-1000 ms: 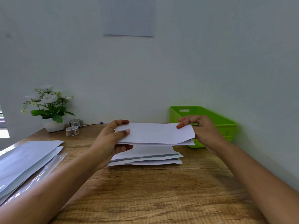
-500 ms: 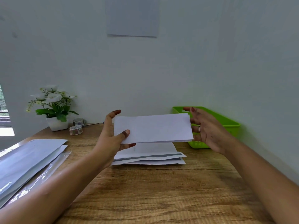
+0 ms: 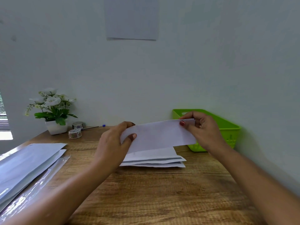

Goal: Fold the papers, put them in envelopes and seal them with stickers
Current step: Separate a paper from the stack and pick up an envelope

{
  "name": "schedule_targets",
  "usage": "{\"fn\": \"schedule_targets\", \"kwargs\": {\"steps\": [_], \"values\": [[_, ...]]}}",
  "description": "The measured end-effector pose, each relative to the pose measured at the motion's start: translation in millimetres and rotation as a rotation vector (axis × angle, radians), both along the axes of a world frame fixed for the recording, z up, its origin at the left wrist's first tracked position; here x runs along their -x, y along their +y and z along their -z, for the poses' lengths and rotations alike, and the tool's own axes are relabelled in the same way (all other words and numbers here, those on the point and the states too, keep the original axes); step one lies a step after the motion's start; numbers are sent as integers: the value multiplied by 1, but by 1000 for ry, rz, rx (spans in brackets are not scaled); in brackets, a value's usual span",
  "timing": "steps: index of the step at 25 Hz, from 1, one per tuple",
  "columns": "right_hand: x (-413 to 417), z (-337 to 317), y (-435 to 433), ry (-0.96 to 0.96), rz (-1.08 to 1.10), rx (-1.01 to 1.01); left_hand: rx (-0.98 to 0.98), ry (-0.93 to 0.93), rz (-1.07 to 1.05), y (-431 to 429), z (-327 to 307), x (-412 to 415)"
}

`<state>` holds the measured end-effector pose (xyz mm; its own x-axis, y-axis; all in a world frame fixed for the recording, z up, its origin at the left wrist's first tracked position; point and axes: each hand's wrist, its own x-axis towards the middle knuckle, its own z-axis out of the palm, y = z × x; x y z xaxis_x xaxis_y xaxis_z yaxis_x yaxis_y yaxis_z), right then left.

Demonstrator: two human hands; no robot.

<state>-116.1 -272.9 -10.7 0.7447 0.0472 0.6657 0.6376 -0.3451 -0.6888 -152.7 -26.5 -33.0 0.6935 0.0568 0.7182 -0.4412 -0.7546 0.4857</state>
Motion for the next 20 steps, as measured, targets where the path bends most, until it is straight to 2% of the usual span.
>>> {"fn": "schedule_targets", "kwargs": {"steps": [2, 6, 8, 15, 20], "values": [[4, -1, 1, -109, 97, 146, -54, -48, -4, 1, 0, 0], [19, 2, 18, -461, 307, 698, -132, -137, 56, 1, 1, 1], [24, 8, 33, -582, 354, 839, -224, -203, 99, -5, 2, 5], [32, 15, 45, -647, 383, 911, -365, -351, 74, -9, 7, 5], [19, 6, 17, -576, 507, 891, -300, -376, 0, 3, 0, -1]]}}
